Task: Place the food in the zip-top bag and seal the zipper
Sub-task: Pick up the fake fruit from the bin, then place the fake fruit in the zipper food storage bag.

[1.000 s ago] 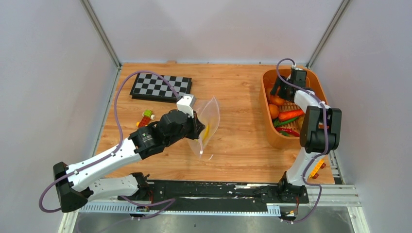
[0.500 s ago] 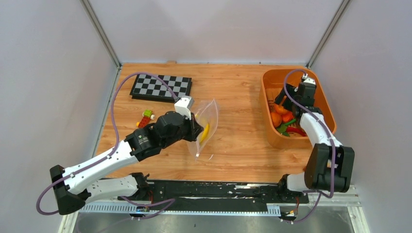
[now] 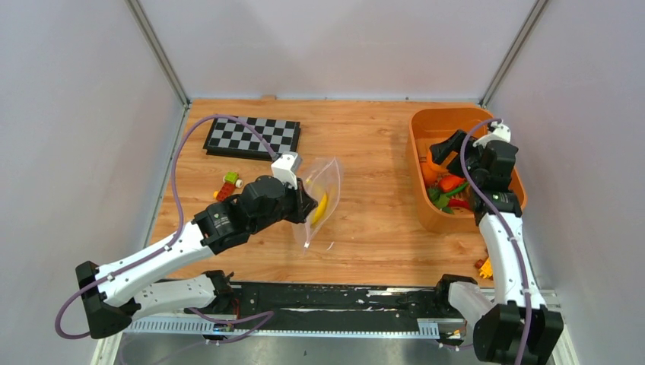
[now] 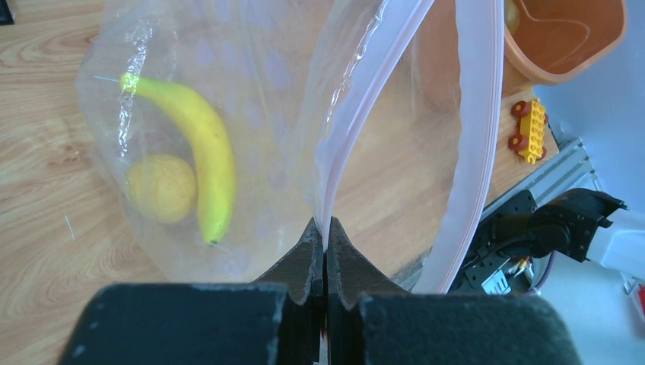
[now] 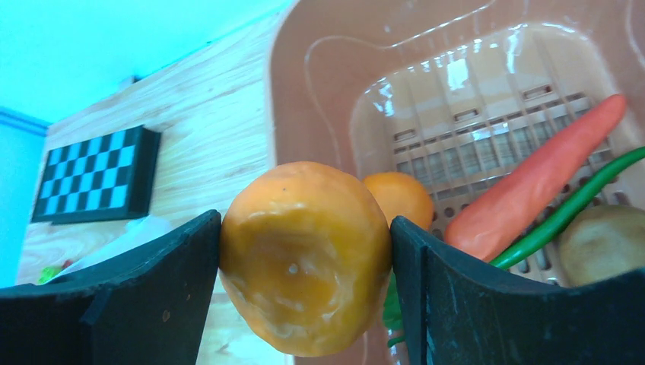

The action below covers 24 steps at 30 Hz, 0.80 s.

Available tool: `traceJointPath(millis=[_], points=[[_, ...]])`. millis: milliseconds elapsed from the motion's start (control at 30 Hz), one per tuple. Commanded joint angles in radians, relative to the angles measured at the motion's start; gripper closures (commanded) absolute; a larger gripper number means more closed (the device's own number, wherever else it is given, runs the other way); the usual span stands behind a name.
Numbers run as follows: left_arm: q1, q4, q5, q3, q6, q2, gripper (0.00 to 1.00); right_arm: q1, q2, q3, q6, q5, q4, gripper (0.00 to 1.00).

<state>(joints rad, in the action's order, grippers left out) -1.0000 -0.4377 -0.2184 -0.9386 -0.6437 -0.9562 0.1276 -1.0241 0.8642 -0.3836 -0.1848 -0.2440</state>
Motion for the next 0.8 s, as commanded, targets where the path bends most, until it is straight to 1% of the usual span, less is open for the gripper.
traceJointPath(millis=[0, 267, 333, 433, 533, 667, 767], points=[[0.003, 0.027, 0.014, 0.001, -0.003, 0.007, 1.0, 0.004, 0.089, -0.045, -0.082, -0.126, -0.002, 0.43], [0.002, 0.063, 0.039, 0.015, -0.016, -0.016, 1.0, 0.001, 0.185, -0.119, -0.19, -0.377, 0.077, 0.48], [0.002, 0.07, 0.045, 0.015, -0.017, -0.028, 1.0, -0.007, 0.212, -0.133, -0.219, -0.421, 0.098, 0.5], [0.002, 0.08, 0.055, 0.005, -0.016, -0.048, 1.0, -0.044, 0.27, -0.16, -0.254, -0.449, 0.123, 0.49], [0.002, 0.081, 0.059, -0.007, -0.016, -0.061, 1.0, -0.113, 0.34, -0.187, -0.282, -0.434, 0.129, 0.49], [0.002, 0.097, 0.076, -0.011, -0.03, -0.072, 1.0, -0.287, 0.391, -0.2, -0.304, -0.365, 0.185, 0.5], [0.001, 0.117, 0.097, -0.012, -0.046, -0.081, 1.0, -0.428, 0.37, -0.152, -0.265, -0.309, 0.189, 0.5]])
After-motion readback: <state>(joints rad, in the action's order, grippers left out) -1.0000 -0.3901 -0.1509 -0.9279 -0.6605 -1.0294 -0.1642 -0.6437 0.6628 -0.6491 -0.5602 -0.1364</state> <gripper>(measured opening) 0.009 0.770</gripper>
